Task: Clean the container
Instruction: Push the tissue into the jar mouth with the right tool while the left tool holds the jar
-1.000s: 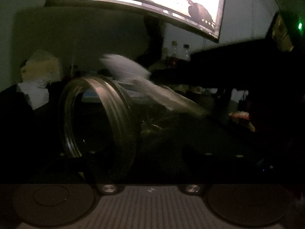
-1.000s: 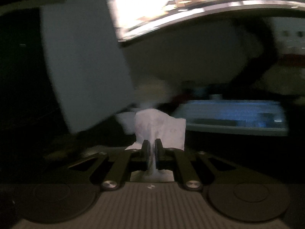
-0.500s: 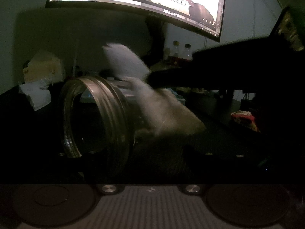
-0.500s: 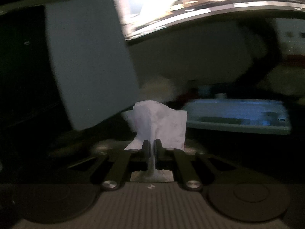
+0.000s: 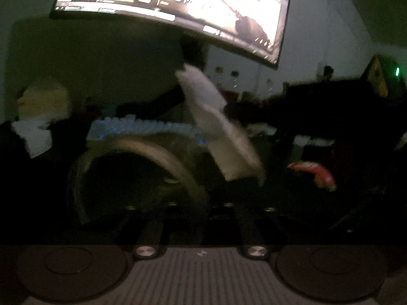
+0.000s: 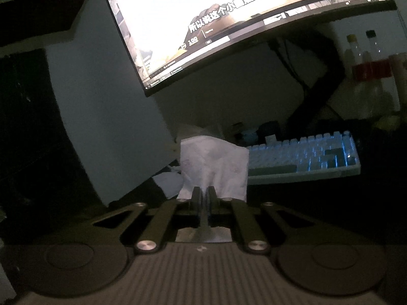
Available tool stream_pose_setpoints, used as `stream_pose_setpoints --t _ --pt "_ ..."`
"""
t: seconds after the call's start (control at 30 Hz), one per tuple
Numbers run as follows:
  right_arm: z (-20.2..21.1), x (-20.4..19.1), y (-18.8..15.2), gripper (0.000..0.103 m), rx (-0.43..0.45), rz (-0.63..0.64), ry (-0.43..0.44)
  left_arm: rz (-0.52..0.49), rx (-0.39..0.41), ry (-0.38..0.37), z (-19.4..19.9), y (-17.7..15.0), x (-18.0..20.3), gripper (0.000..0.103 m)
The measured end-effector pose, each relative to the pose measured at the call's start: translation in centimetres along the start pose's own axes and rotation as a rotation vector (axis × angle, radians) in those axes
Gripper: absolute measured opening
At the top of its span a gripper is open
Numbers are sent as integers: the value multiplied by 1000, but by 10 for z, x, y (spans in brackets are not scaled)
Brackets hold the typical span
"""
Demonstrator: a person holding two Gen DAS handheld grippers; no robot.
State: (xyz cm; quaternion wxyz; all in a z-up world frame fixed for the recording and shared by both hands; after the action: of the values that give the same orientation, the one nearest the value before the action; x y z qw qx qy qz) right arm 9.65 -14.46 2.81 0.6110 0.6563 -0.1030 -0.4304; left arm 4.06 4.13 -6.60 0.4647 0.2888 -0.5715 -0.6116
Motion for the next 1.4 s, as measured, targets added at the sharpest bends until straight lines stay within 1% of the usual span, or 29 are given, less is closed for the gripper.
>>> stream_pose_setpoints --t 0.1,0.13,0.17,0.2,0.23,0.33,0.43,0.5,0.53,0.63,0.7,0.77,0.83,0.87,0.93,1.03,1.13,1.2,1.3,1.4 --pt "8 -8 -1 6 -10 -13 46 -28 -3 -11 8 7 5 10" --pt "9 -15 -3 6 -19 -13 65 -50 -3 -1 11 7 7 15" --pt "8 -19 -6 6 -30 -9 82 -70 -3 11 12 5 8 32" --pt "6 -25 -10 6 -45 0 100 -89 0 27 13 2 7 44" --pt "2 -29 -13 6 -59 7 109 -107 4 44 15 -1 6 59" --pt "-12 -36 -23 6 -102 30 117 -106 -31 50 10 -10 1 62" --pt "-24 -40 -26 6 -129 63 121 -84 -73 64 2 -21 -7 64" --pt "-28 -45 -25 7 -140 91 128 -73 -71 61 1 -24 -11 68" --pt "-31 -48 -26 7 -150 106 135 -67 -69 63 1 -24 -12 68" --pt "-41 -57 -30 7 -181 148 153 -65 -63 96 1 -24 -17 71" --pt "-46 -64 -34 7 -203 164 180 -77 -62 138 0 -24 -23 72" --pt "-52 -67 -39 7 -220 180 200 -69 -61 148 2 -22 -29 73" --pt "-60 -58 -40 7 -226 191 159 -55 -55 153 4 -20 -33 74" --pt "-66 -51 -39 7 -225 191 120 -55 -54 160 4 -20 -35 77" --pt "-74 -44 -35 7 -214 189 77 -57 -54 178 4 -21 -39 77" --pt "-77 -58 -30 7 -200 182 130 -53 -52 176 2 -21 -38 78" --pt "-75 -79 -35 7 -203 211 215 -57 -51 175 0 -19 -37 78" --pt "-73 -84 -37 7 -210 213 239 -57 -51 173 -1 -18 -37 78" --pt "-77 -75 -34 7 -212 201 224 -55 -50 172 -1 -18 -38 80" --pt "-84 -52 -28 7 -202 214 121 -57 -50 174 -2 -17 -37 83"
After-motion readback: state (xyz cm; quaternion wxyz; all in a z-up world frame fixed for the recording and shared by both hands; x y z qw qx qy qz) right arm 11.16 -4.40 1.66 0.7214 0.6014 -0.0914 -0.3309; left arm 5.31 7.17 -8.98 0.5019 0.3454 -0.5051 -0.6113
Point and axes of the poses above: each gripper's, at about its wrist camera, not at the fingertips, and z roughly against the way its jaws point, x to its right, y to its top, the point moved 8 cm from there along -z, roughly the way its jaws point, and after that the axes turned 7 degrees about x, right-handed, at the moved point
